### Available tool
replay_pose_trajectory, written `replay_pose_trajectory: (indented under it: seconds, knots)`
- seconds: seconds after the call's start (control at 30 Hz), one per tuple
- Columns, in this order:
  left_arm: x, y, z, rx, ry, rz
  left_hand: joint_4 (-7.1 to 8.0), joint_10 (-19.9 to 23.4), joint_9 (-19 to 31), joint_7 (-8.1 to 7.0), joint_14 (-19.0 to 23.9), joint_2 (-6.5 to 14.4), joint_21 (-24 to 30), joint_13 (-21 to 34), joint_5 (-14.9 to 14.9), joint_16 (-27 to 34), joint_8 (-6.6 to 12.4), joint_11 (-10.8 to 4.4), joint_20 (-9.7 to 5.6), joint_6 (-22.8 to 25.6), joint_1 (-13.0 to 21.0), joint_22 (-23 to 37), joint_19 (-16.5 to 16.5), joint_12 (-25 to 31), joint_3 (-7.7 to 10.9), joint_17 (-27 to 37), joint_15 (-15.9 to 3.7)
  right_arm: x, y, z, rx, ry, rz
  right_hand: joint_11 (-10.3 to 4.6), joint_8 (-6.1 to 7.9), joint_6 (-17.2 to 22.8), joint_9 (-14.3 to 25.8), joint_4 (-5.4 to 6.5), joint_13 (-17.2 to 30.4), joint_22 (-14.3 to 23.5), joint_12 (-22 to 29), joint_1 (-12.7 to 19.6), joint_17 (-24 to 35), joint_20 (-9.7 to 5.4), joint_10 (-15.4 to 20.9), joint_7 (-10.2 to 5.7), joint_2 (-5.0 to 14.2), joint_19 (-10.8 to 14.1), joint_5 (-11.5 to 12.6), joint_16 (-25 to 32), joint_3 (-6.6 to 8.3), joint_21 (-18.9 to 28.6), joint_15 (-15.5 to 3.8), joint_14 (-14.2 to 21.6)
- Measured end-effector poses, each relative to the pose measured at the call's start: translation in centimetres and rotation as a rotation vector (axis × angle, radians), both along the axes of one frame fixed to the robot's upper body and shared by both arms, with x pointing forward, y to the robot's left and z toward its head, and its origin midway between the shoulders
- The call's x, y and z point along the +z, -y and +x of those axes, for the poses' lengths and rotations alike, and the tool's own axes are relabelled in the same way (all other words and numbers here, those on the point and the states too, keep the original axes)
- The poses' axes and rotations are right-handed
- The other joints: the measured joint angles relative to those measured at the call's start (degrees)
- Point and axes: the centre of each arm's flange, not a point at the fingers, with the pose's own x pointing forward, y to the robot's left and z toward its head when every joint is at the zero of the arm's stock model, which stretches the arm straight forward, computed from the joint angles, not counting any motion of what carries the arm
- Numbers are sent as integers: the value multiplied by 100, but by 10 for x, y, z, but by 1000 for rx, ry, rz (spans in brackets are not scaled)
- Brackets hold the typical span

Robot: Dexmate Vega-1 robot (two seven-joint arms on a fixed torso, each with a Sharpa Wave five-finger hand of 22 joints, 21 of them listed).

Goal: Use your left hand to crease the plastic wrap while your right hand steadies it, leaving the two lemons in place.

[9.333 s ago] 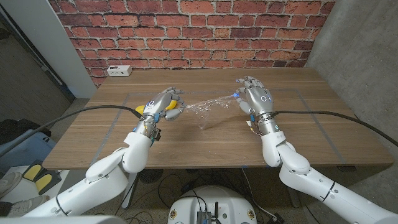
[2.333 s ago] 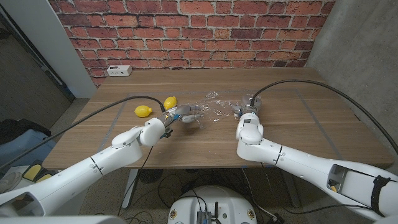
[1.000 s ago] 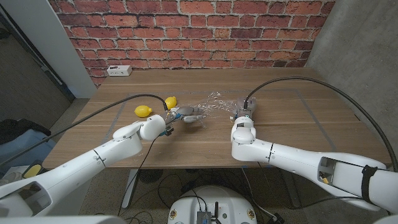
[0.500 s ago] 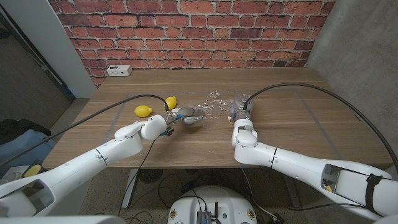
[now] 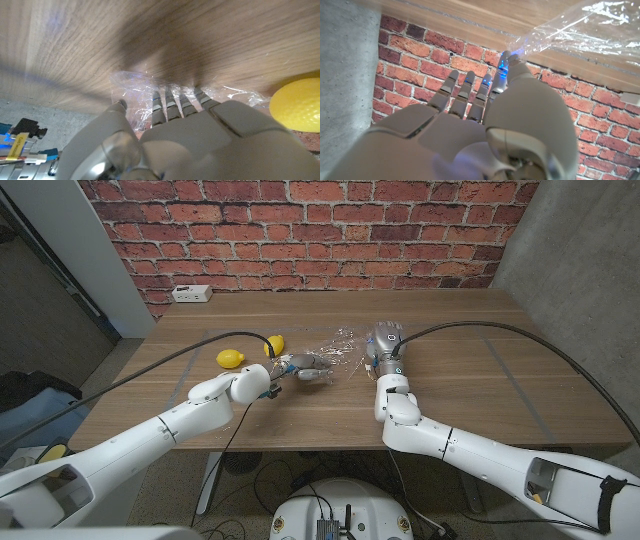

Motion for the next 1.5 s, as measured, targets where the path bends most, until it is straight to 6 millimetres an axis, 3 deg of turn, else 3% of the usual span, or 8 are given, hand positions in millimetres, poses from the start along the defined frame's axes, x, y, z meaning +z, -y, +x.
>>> replay_pose_trajectory:
  seconds: [0.1, 0.3, 0.63, 0.83, 0.93, 1.2, 1.33, 1.5]
  knots:
    - [-1, 0, 0, 1, -4, 2, 0, -22, 0, 0, 0, 3, -1, 0, 0, 0, 0, 22, 12, 0, -2, -5, 12, 0, 0, 0, 0, -3, 3, 0, -1, 6, 2, -29, 2, -2, 5, 22, 0, 20, 0, 0, 8, -77, 28, -2, 0, 220, -16, 22, 22, 85, 10, 88]
    - [-1, 1, 0, 0, -7, 5, -17, -42, 0, 0, 0, 23, -41, 0, 0, 0, 0, 42, 12, 0, -23, -9, 11, 0, -17, 1, 0, 3, -6, -7, 77, 104, -25, -98, 41, -54, 19, 21, -1, 20, 0, -1, 36, -136, 161, -52, 0, 321, -45, 85, 70, 130, -11, 197]
    - [-2, 1, 0, -3, -13, 7, -24, -42, 0, 30, 0, -7, -50, -1, 0, 0, 0, 42, 11, -30, -53, -5, 11, 0, -24, 1, 0, 1, -4, -14, 162, 166, -55, -188, 65, -113, 87, 41, 27, 19, 61, -1, 61, -117, 331, -116, -1, 650, -54, 170, 137, 263, -21, 408]
    - [-2, 2, 0, -7, -13, 8, -23, -42, 0, 30, 1, -7, -51, 0, 0, 0, 0, 42, 11, -29, -53, -4, 10, 0, -24, 1, 0, 0, -4, -20, 228, 197, -76, -314, 65, -187, 76, 44, 55, 46, 103, -3, 130, -157, 457, -230, -3, 688, -57, 274, 135, 290, -26, 564]
    - [-1, 2, 0, -9, -12, 9, -23, -41, 0, 30, 1, -7, -51, 0, 0, 0, 0, 42, 10, -29, -53, -2, 11, 0, -24, 2, 0, 0, -5, -21, 250, 202, -78, -367, 65, -227, 43, 109, 98, 47, 161, -12, 241, -211, 634, -395, -11, 742, -59, 430, 105, 332, -26, 775]
    - [-1, 2, -1, -12, -11, 10, -48, -41, 0, 29, -30, 23, -51, 0, 0, 1, 0, 42, 10, -29, -83, 4, 11, 0, 1, 2, 31, -2, -5, -26, 328, 172, -45, -351, 66, -398, 114, 199, 222, 81, 235, -29, 431, -219, 756, -669, -23, 751, -8, 594, 77, 375, -31, 889]
    - [0, 3, -1, -12, -10, 10, -47, -41, 0, 29, -30, 23, -51, 0, 0, 3, 0, 42, 10, -29, -83, 7, 11, 0, 1, -3, 31, -4, -5, -26, 374, 117, -1, -240, 38, -511, 189, 352, 286, 114, 200, -165, 456, -111, 562, -775, 8, 864, 51, 595, 109, 467, -42, 1043]
    - [0, 3, -1, -13, -8, 11, -47, -73, 0, 29, -30, 23, -50, 0, 0, 3, 0, 10, 10, -29, -83, 8, 12, 0, 1, -2, 31, -2, -5, -24, 431, 20, 70, -42, 38, -694, 295, 522, 364, 215, 163, -226, 575, -206, 501, -745, 69, 1130, 95, 691, 202, 688, -66, 1367]
